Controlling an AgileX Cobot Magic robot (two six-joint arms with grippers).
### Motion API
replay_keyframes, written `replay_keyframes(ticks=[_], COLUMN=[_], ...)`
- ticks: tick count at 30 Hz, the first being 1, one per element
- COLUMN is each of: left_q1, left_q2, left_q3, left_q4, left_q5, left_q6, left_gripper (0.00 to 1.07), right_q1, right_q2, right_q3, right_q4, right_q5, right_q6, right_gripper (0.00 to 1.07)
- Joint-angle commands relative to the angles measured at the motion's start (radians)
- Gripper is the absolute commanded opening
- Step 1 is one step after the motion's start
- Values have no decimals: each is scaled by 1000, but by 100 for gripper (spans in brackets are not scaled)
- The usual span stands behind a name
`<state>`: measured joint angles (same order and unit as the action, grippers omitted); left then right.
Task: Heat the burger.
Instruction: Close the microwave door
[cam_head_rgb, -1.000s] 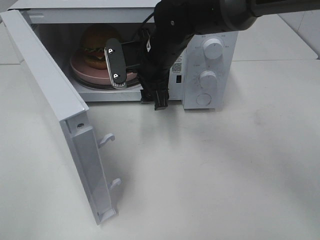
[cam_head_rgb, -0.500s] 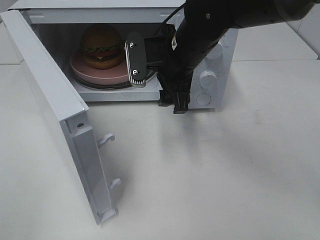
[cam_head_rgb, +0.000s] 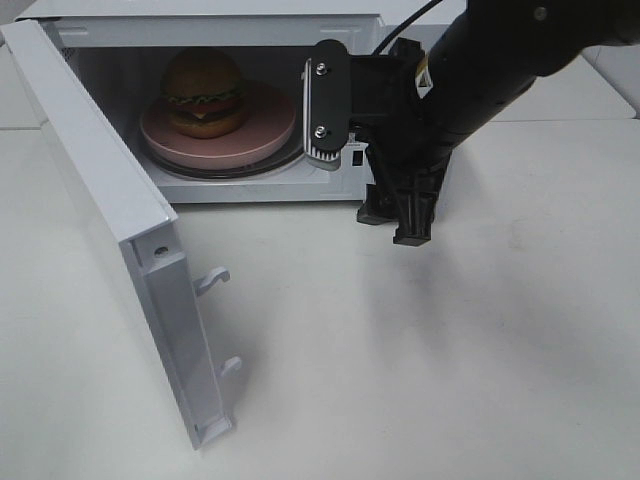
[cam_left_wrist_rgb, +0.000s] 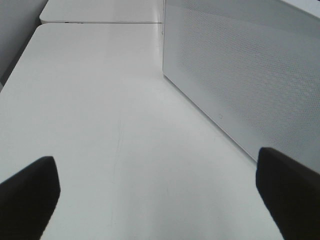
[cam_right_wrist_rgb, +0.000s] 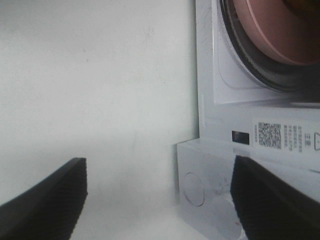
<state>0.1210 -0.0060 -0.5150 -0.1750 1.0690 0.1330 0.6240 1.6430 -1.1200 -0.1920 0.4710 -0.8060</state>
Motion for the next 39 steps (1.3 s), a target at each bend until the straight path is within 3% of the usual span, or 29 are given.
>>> replay_keyframes(ticks=[1,6,18,26,39], left_q1=[3,3,3,3,3], left_q2=[-5,-5,-5,-5,-5], left_q3=[0,0,0,0,0], left_q4=[-6,-6,-6,-6,-6], left_q5=[4,4,4,4,4], left_q6=[-7,-7,-7,-7,-7], left_gripper=[100,100,100,100,100], right_q1=[-3,-3,-2,-2,-2], right_q2=[-48,-113,-343,-493,-738], right_q3=[31,89,260,261,262], right_q4=[-9,-38,-51,1,72], right_q5=[18,30,96,343,656], right_q6=[37,110,583,773,806], right_gripper=[76,76,76,76,76])
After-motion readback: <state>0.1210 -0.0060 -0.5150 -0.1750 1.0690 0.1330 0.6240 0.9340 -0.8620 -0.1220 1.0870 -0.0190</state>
